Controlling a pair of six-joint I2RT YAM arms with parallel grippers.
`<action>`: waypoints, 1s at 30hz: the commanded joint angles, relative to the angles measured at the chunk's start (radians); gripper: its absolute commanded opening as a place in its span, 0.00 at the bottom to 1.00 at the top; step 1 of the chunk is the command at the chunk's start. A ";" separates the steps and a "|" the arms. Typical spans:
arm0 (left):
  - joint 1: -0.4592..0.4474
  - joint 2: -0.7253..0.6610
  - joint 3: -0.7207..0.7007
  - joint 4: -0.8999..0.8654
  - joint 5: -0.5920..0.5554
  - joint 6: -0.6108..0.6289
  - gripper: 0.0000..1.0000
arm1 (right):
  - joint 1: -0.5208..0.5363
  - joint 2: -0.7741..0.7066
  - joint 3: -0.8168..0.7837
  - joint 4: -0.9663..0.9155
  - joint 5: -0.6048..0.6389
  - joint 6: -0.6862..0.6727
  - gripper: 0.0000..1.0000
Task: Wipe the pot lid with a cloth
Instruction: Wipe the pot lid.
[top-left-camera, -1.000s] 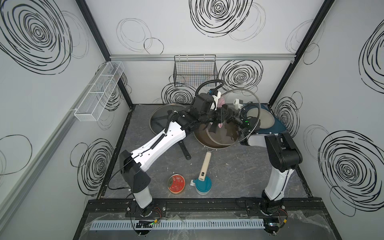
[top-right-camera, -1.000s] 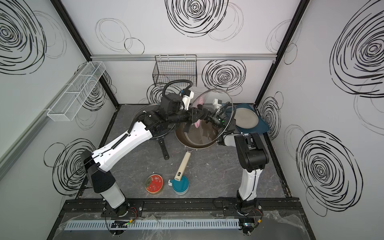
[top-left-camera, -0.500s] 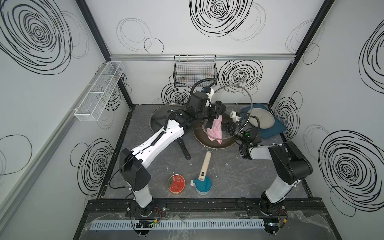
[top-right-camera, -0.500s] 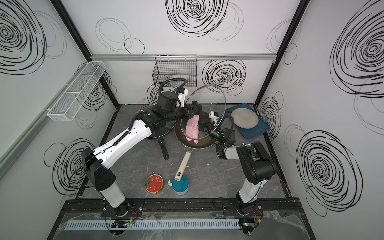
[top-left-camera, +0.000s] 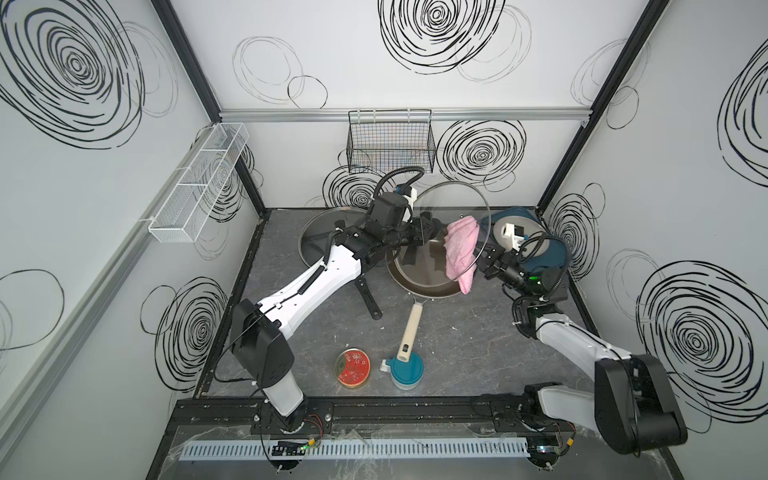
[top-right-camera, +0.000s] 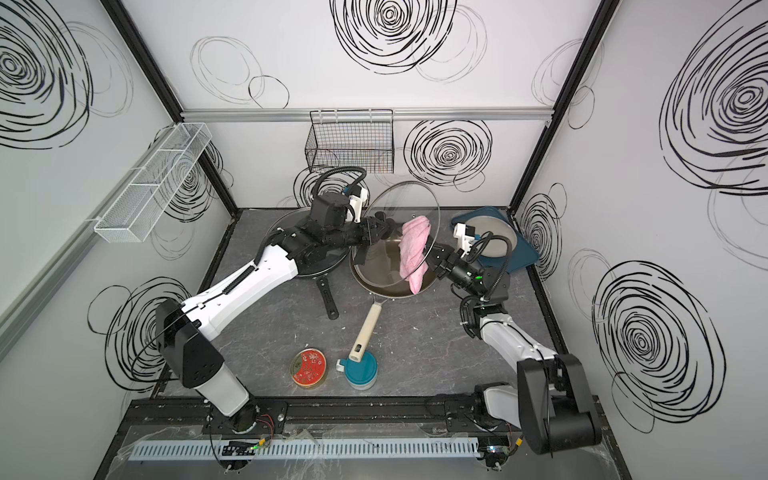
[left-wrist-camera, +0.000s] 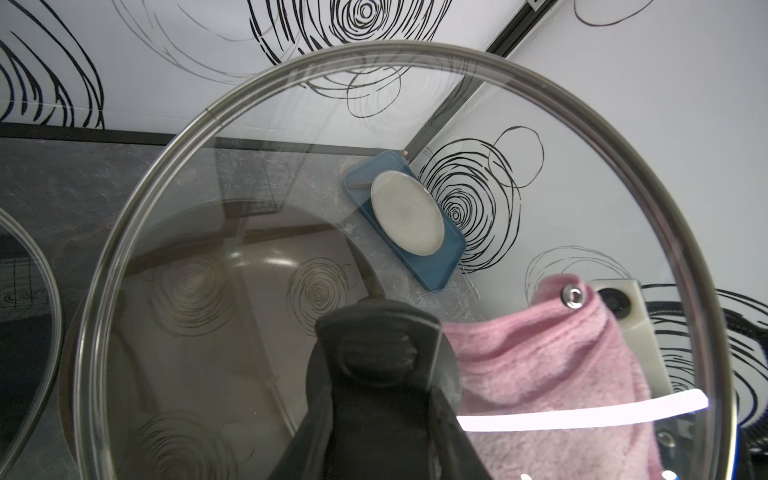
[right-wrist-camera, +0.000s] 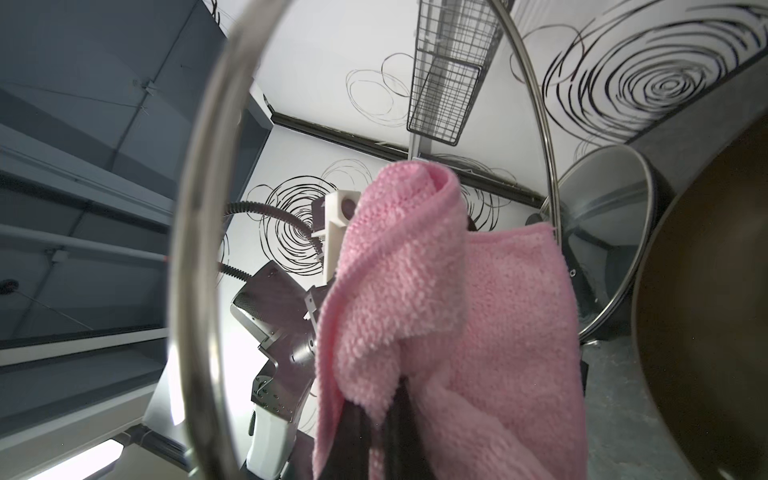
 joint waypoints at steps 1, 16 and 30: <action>0.010 -0.075 -0.004 0.208 -0.012 0.011 0.00 | -0.044 -0.078 0.080 -0.124 -0.040 -0.092 0.00; -0.065 -0.107 0.012 0.184 0.022 0.014 0.00 | -0.088 0.262 0.346 0.124 -0.058 -0.003 0.00; -0.090 -0.078 0.075 0.228 0.050 -0.014 0.00 | 0.097 0.525 0.438 0.294 -0.011 0.055 0.00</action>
